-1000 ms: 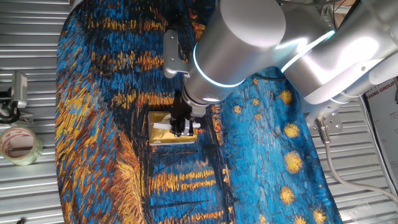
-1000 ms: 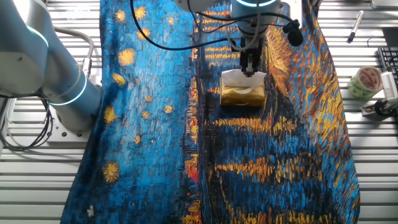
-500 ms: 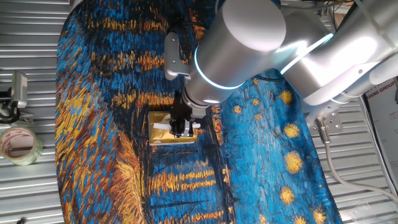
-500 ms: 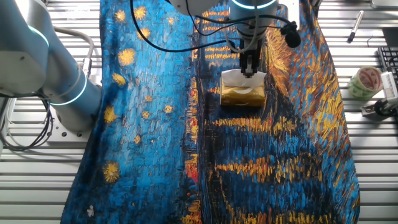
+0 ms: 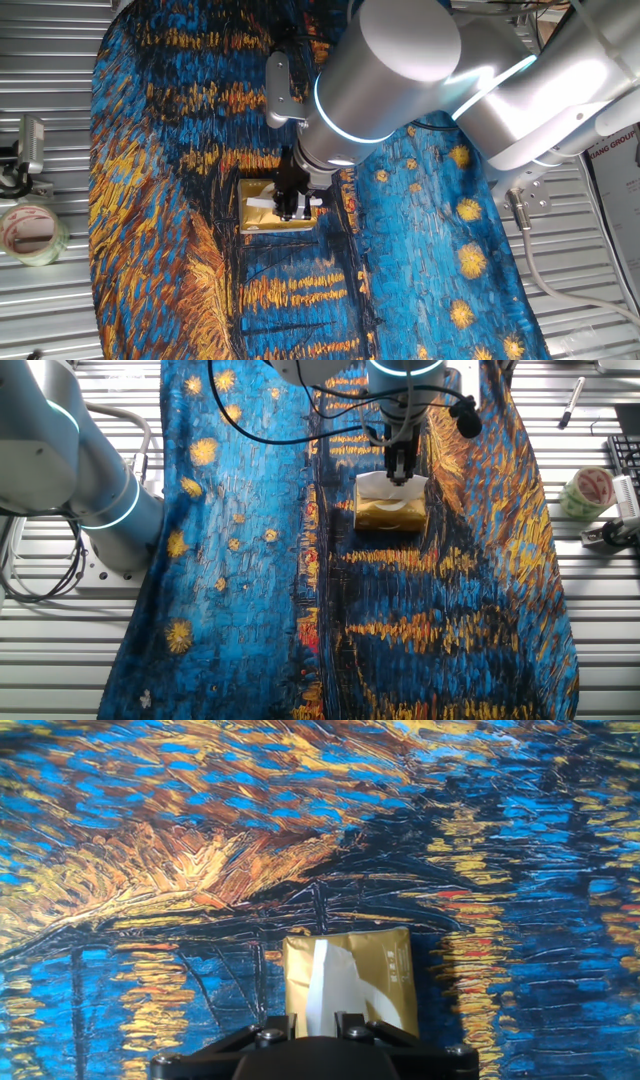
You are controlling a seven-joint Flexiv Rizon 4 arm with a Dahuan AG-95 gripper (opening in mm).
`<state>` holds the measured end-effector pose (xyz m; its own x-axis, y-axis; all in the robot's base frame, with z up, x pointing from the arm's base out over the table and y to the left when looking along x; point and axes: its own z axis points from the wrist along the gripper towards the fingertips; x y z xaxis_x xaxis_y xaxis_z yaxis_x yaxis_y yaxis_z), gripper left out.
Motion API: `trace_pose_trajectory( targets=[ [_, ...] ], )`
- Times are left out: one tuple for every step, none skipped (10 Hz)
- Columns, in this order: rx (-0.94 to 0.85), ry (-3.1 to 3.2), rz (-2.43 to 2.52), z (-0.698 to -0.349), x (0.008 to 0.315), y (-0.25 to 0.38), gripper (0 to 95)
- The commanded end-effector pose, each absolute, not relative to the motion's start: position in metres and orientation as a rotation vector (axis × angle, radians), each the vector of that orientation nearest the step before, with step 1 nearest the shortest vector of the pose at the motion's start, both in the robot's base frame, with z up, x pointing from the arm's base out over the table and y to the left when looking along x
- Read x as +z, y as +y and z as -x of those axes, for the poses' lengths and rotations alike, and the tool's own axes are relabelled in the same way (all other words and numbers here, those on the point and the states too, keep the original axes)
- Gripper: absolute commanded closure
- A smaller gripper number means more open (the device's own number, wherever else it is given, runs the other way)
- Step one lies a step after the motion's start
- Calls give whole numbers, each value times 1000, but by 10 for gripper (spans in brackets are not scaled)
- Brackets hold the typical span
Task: Pull out a napkin
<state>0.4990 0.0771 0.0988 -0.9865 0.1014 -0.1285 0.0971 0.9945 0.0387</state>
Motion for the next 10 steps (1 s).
trace_pose_trajectory(
  targets=[
    [55,3007,-165,-499,100,77,950],
    [58,3008,-167,-499,100,77,950],
    [60,3007,-168,-499,100,77,950],
    [60,3008,-168,-499,100,77,950],
    [59,3008,-167,-499,100,77,950],
    [61,3008,-168,-499,100,77,950],
    [62,3007,-169,-499,100,77,950],
    [62,3007,-171,-499,99,77,950],
    [63,3006,-171,-498,100,77,950],
    [62,3007,-171,-499,100,77,950]
  ],
)
